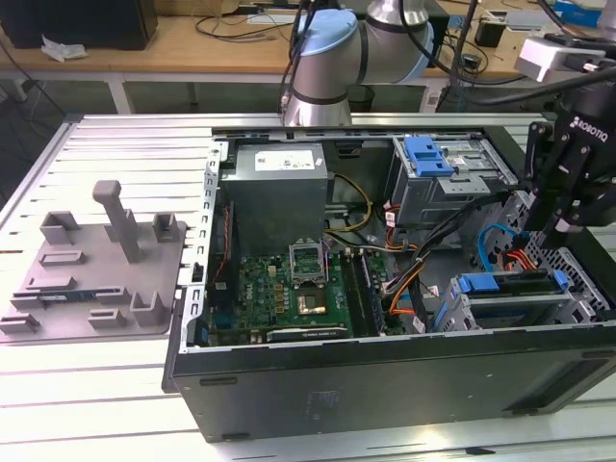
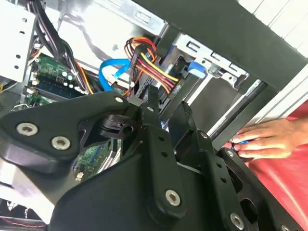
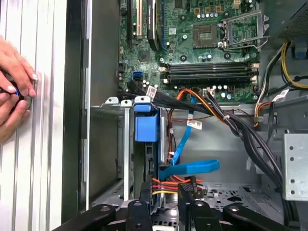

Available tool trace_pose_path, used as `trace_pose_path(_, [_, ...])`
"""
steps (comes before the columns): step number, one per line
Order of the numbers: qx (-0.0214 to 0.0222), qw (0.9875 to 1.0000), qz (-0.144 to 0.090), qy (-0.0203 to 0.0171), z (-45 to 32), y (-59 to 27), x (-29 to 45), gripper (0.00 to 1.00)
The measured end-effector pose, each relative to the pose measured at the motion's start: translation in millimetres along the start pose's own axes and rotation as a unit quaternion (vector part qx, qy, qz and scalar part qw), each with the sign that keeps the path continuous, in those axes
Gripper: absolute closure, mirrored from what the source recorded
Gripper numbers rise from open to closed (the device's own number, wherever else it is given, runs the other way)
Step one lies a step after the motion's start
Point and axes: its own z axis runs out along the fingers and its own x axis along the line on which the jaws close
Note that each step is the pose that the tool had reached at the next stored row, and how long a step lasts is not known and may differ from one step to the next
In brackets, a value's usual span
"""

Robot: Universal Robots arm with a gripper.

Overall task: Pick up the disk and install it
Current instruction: 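Insert the second disk wire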

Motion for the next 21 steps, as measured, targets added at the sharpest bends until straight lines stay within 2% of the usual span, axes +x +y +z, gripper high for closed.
trace_pose_path(6, [0.0014,1.0000,0.000,0.0003,0.2,13.1,-0.3,0.64])
trace_pose_path(13, [0.0022,1.0000,-0.001,0.0024,0.4,17.3,-0.3,0.64])
trace_pose_path(21, [0.0111,0.9999,0.002,0.0023,0.9,17.4,-0.4,0.64])
